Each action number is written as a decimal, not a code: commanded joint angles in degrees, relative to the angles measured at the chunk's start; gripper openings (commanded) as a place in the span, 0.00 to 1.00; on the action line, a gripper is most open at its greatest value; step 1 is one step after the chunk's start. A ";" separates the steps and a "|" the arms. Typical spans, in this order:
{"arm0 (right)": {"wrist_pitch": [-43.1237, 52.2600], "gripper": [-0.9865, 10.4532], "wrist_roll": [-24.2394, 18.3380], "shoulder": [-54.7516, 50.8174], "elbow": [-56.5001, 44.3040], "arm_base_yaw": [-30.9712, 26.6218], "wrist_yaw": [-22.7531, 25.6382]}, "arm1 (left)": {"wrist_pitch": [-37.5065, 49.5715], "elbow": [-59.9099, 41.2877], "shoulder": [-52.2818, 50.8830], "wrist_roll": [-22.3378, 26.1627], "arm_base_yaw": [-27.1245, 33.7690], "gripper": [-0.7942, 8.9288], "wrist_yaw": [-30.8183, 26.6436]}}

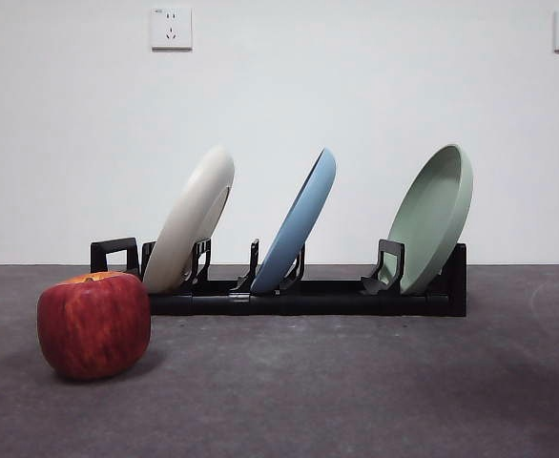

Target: Take the yellow plate from the plate rack,put the plate on the table,take the apple from the table,put the apple in the plate

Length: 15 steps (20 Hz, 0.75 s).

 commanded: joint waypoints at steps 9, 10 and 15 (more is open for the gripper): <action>-4.96 0.08 2.78 16.22 15.02 0.07 -0.37 | -2.82 16.11 14.86 -8.07 0.20 0.07 2.89; -5.09 0.08 2.36 18.36 16.87 0.07 -1.31 | -3.10 17.99 17.79 -7.48 0.20 0.07 2.99; -6.38 0.08 0.02 31.08 28.30 0.02 -13.75 | -3.52 30.25 34.34 -3.08 0.20 0.07 10.69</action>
